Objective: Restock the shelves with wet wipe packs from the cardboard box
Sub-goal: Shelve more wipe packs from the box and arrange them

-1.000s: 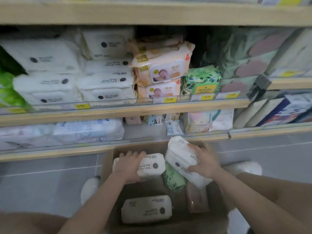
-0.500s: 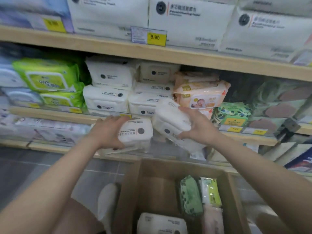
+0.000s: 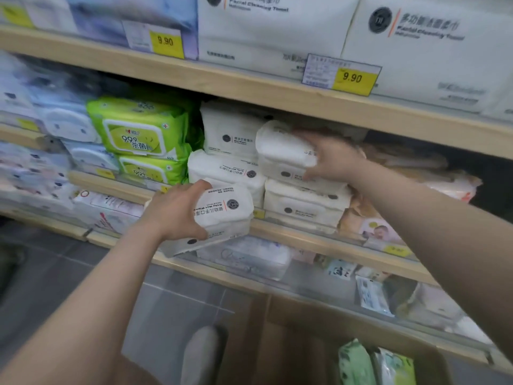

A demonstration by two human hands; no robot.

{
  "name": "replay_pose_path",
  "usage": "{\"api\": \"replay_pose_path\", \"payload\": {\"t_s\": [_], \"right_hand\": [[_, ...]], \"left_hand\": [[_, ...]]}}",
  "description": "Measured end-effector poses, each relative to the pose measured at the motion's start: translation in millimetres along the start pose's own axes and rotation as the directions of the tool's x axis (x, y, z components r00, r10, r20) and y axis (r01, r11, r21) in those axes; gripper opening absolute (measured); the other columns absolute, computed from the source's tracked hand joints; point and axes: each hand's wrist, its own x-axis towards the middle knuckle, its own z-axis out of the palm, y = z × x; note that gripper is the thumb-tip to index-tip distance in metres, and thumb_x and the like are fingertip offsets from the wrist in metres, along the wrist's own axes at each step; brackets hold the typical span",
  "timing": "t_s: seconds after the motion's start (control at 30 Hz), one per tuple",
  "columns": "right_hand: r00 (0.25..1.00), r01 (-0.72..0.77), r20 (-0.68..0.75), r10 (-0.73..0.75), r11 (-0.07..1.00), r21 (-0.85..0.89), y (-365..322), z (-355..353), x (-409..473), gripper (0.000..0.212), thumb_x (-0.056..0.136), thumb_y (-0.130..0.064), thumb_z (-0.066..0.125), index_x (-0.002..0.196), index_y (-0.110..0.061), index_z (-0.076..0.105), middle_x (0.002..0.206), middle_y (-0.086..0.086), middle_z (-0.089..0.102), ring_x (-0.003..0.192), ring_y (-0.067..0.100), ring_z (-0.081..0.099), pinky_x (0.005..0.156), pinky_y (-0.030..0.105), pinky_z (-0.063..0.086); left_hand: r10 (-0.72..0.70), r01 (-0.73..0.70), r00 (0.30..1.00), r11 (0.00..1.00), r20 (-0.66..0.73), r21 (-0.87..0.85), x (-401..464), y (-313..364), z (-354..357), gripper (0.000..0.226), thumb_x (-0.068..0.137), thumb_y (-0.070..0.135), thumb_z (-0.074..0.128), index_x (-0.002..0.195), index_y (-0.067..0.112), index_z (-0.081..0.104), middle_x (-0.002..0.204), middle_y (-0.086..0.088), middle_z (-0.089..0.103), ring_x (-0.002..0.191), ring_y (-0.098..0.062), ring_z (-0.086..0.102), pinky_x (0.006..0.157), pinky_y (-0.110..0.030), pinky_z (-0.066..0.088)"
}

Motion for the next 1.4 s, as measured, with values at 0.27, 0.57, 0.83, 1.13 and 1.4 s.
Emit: {"api": "replay_pose_path", "payload": {"t_s": [0.27,0.57,0.83,1.13,1.4], "right_hand": [[0.999,0.013,-0.028,-0.021,0.962,-0.271,2,11,3,0.087,0.08,-0.023,0.065,0.148,-0.036,0.011,0.143,0.012,0.036,0.126,0.033,0.039,0.1,0.04,0.037],[0.953,-0.084,-0.302,-0.037,0.921,-0.379,-20,51,4,0.07,0.086,-0.028,0.054,0.144,-0.045,0.02,0.138,0.012,0.037,0.121,0.035,0.037,0.099,0.058,0.033],[0.954,-0.113,-0.301,-0.013,0.91,-0.399,-4,59,44,0.065,0.087,-0.026,0.055,0.144,-0.036,0.025,0.148,0.01,0.028,0.132,0.037,0.026,0.102,0.066,0.019],[0.951,-0.021,-0.285,-0.117,0.898,-0.439,12,56,58,0.075,0.083,-0.026,0.063,0.146,-0.034,0.023,0.154,0.0,0.023,0.138,0.029,0.023,0.105,0.064,0.014],[0.877,-0.165,-0.471,-0.098,0.859,-0.485,16,110,3,0.083,0.069,-0.007,0.069,0.141,-0.031,0.036,0.15,0.013,0.032,0.138,0.037,0.029,0.095,0.077,0.018]], "left_hand": [[0.006,-0.005,0.999,0.999,0.043,-0.041,14,13,3,0.095,0.048,0.045,0.08,0.13,0.034,0.032,0.12,0.005,0.055,0.107,-0.023,0.05,0.082,-0.039,0.043],[0.01,-0.007,0.998,0.999,0.065,-0.051,16,20,6,0.096,0.047,0.045,0.08,0.128,0.035,0.032,0.121,0.006,0.055,0.106,-0.023,0.05,0.077,-0.036,0.039],[0.029,-0.027,0.999,0.998,0.039,-0.048,16,22,11,0.091,0.05,0.042,0.078,0.128,0.034,0.033,0.118,0.005,0.055,0.104,-0.023,0.05,0.081,-0.037,0.04],[0.049,-0.044,0.996,0.997,0.071,-0.069,21,27,14,0.09,0.05,0.041,0.078,0.127,0.035,0.033,0.115,0.006,0.054,0.102,-0.021,0.048,0.077,-0.035,0.036],[0.046,-0.042,0.997,0.996,0.06,-0.076,18,31,17,0.094,0.049,0.042,0.08,0.13,0.035,0.032,0.121,0.006,0.054,0.106,-0.022,0.049,0.085,-0.038,0.041]]}}
